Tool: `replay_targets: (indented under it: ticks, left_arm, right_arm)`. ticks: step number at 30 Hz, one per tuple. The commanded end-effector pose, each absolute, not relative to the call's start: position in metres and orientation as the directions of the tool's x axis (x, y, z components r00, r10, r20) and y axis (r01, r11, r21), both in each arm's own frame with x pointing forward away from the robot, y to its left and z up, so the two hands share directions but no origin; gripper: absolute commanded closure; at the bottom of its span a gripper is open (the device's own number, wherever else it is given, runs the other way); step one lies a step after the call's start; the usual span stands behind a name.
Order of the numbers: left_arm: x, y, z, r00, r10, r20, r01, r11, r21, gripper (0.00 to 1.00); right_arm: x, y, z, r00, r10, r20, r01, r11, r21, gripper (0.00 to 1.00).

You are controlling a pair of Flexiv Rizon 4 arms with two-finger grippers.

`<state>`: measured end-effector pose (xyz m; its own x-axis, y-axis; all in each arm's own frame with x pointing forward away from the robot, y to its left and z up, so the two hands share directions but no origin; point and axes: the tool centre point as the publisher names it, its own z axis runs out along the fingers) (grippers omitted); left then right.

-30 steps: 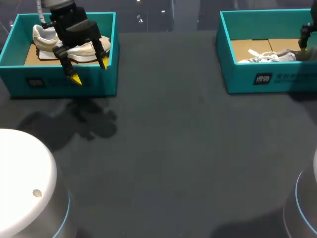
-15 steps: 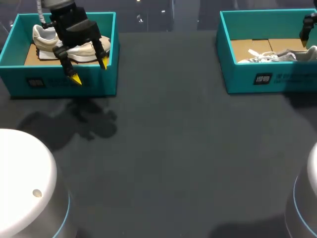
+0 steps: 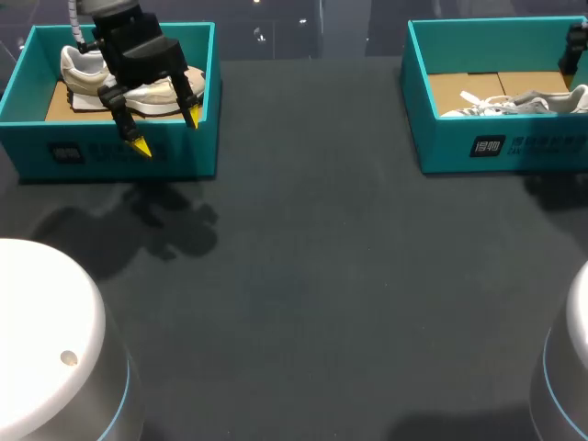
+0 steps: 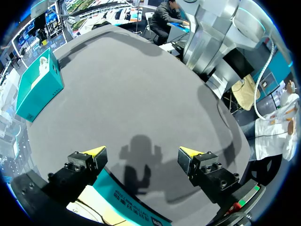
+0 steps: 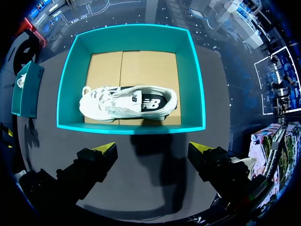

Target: Take the shoe out of the shoebox, open the shoe tongue, remove and reinsert the insole, then place the shoe into the shoebox

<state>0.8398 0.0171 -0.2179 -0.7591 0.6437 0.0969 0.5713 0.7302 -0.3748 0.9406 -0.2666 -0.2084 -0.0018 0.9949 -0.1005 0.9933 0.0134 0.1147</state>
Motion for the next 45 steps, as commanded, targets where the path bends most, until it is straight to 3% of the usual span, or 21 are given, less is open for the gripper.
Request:
replay_targets:
  ticks: [1,7,12,16,20,34,42,45]
  left_arm:
    - [0.839,0.018,-0.218,-0.759,0.644,0.095,0.573,0.730,-0.373,0.00]
    - [0.849,0.028,-0.210,-0.750,0.656,0.080,0.588,0.718,-0.373,0.00]
    - [0.880,0.065,-0.187,-0.660,0.751,0.037,0.694,0.627,-0.353,0.00]
    - [0.906,0.100,-0.178,-0.564,0.825,0.026,0.800,0.554,-0.230,0.00]
    - [0.936,0.141,-0.184,-0.373,0.928,0.001,0.927,0.373,-0.037,0.00]
    - [0.938,0.144,-0.185,-0.370,0.929,-0.005,0.929,0.370,-0.017,0.00]
    - [0.982,0.181,-0.182,-0.280,0.960,0.002,0.959,0.279,0.058,0.00]
    - [1.005,0.199,-0.183,-0.287,0.957,0.037,0.958,0.287,0.025,0.00]
  right_arm:
    - [0.940,-0.265,-0.207,0.000,0.995,-0.103,0.993,0.012,0.115,0.00]
    - [0.940,-0.265,-0.207,0.000,0.995,-0.103,0.993,0.012,0.115,0.00]
    - [0.940,-0.265,-0.207,0.000,0.995,-0.103,0.993,0.012,0.115,0.00]
    - [0.940,-0.265,-0.207,0.000,0.995,-0.103,0.993,0.012,0.115,0.00]
    - [0.940,-0.265,-0.207,0.000,0.995,-0.103,0.993,0.012,0.115,0.00]
    - [0.940,-0.265,-0.207,0.000,0.995,-0.103,0.993,0.012,0.115,0.00]
    - [0.940,-0.265,-0.207,0.000,0.995,-0.103,0.993,0.012,0.115,0.00]
    - [0.940,-0.265,-0.207,0.000,0.995,-0.103,0.993,0.012,0.115,0.00]
